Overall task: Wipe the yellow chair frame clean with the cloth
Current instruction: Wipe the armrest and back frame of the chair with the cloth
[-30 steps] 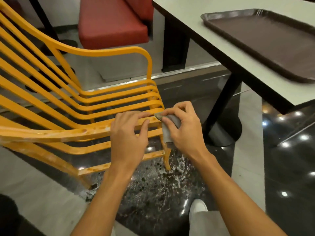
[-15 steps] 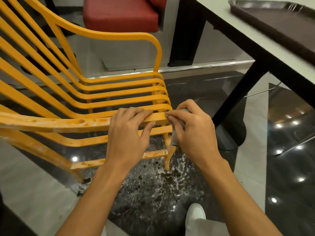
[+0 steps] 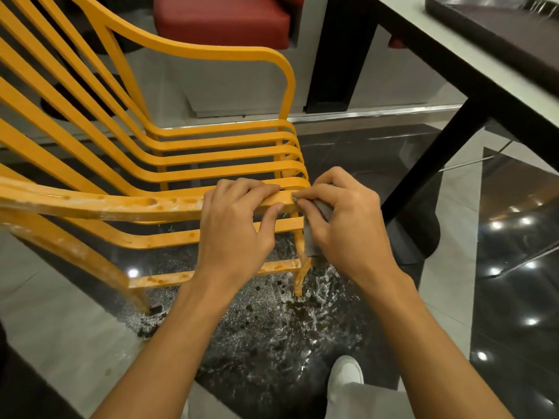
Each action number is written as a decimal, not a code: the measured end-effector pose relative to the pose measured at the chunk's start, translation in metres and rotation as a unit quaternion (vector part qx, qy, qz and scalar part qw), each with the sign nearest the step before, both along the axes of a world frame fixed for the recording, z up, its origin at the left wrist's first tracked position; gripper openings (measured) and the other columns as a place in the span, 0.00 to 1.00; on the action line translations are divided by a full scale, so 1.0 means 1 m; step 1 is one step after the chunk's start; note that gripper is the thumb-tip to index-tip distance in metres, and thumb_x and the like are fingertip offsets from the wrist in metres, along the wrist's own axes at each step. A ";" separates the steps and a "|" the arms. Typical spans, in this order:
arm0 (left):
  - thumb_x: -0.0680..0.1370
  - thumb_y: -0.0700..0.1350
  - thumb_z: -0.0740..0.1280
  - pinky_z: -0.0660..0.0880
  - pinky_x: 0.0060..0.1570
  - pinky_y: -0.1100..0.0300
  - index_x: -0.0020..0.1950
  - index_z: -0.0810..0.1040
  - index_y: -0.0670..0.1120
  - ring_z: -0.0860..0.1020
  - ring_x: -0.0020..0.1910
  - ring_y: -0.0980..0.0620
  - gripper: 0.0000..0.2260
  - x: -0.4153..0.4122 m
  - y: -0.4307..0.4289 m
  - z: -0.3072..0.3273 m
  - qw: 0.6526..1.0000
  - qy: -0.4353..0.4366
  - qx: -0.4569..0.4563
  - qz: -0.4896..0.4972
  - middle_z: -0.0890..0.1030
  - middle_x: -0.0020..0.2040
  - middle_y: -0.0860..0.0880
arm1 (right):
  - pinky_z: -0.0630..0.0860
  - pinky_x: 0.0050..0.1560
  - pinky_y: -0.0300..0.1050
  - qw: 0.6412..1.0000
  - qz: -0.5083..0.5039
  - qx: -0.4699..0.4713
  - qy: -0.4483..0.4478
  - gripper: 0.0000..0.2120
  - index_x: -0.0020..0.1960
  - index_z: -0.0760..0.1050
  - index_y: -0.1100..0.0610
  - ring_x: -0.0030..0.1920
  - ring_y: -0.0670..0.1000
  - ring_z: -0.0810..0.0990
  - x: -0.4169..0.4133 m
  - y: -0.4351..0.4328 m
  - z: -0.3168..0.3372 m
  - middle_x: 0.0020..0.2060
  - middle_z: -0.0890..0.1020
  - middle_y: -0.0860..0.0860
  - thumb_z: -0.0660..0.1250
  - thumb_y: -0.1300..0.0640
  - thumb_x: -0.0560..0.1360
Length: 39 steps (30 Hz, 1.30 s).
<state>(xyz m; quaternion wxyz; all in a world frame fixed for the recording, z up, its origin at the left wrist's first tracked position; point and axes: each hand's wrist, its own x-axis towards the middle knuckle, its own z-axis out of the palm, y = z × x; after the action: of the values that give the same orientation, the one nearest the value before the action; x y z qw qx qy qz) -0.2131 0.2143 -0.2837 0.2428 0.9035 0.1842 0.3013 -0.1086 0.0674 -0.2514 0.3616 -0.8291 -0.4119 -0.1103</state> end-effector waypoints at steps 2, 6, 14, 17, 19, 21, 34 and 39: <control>0.81 0.54 0.68 0.65 0.62 0.55 0.65 0.85 0.49 0.74 0.60 0.51 0.16 0.000 -0.001 0.001 1.000 -0.003 -0.003 0.002 0.83 0.58 0.53 | 0.81 0.43 0.50 1.000 -0.020 0.013 0.007 0.05 0.52 0.87 0.54 0.43 0.46 0.80 0.005 -0.002 0.000 0.47 0.79 0.46 0.74 0.56 0.79; 0.81 0.54 0.68 0.64 0.63 0.54 0.65 0.85 0.50 0.75 0.60 0.50 0.15 0.002 -0.002 0.001 1.000 0.000 -0.004 0.005 0.83 0.58 0.54 | 0.81 0.43 0.51 1.000 -0.014 0.011 0.004 0.05 0.53 0.87 0.56 0.44 0.47 0.80 -0.003 0.007 -0.001 0.48 0.79 0.47 0.73 0.56 0.80; 0.81 0.53 0.68 0.65 0.63 0.52 0.64 0.85 0.50 0.75 0.61 0.49 0.15 0.004 -0.002 0.001 1.000 0.002 -0.005 0.003 0.83 0.58 0.54 | 0.80 0.43 0.51 0.998 -0.060 0.011 0.016 0.05 0.51 0.87 0.54 0.44 0.46 0.79 0.000 0.009 0.000 0.47 0.79 0.46 0.72 0.56 0.79; 0.81 0.53 0.69 0.66 0.63 0.51 0.64 0.85 0.50 0.75 0.60 0.49 0.15 0.003 -0.002 0.000 1.000 0.002 -0.006 -0.001 0.83 0.57 0.54 | 0.81 0.43 0.52 1.000 -0.015 -0.002 0.015 0.05 0.53 0.87 0.54 0.45 0.47 0.80 -0.004 0.007 0.000 0.47 0.79 0.45 0.72 0.55 0.80; 0.81 0.53 0.68 0.65 0.63 0.52 0.64 0.85 0.50 0.75 0.60 0.49 0.15 0.002 -0.002 0.000 1.000 0.002 -0.006 0.001 0.83 0.57 0.54 | 0.81 0.44 0.51 0.999 -0.020 -0.008 0.023 0.05 0.52 0.87 0.53 0.45 0.46 0.80 0.000 -0.001 0.002 0.47 0.79 0.45 0.73 0.55 0.79; 0.80 0.53 0.68 0.63 0.63 0.54 0.64 0.85 0.50 0.75 0.61 0.49 0.15 0.003 -0.002 0.002 1.000 0.001 -0.006 0.003 0.83 0.58 0.54 | 0.81 0.45 0.50 0.998 -0.057 0.000 0.027 0.05 0.52 0.87 0.52 0.45 0.45 0.79 0.004 -0.002 0.003 0.47 0.79 0.45 0.73 0.55 0.79; 0.80 0.55 0.68 0.64 0.65 0.53 0.63 0.85 0.51 0.76 0.61 0.49 0.15 0.008 -0.010 0.004 1.000 0.001 0.012 0.004 0.83 0.57 0.54 | 0.81 0.46 0.51 0.997 -0.067 0.026 0.035 0.05 0.52 0.87 0.53 0.47 0.46 0.80 0.003 0.002 -0.006 0.48 0.80 0.46 0.72 0.56 0.79; 0.81 0.56 0.68 0.65 0.64 0.52 0.63 0.85 0.50 0.76 0.61 0.48 0.16 0.011 -0.013 0.001 1.000 -0.003 0.016 -0.002 0.83 0.58 0.54 | 0.81 0.47 0.50 0.997 -0.042 0.030 0.052 0.04 0.51 0.87 0.53 0.47 0.45 0.82 0.006 -0.012 -0.007 0.47 0.81 0.45 0.74 0.57 0.78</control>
<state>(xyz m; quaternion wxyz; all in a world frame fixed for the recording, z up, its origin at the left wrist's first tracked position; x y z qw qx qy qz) -0.2023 0.2011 -0.2823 0.2292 0.9068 0.1770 0.3062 -0.1026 0.0557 -0.2587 0.4020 -0.8392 -0.3538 -0.0945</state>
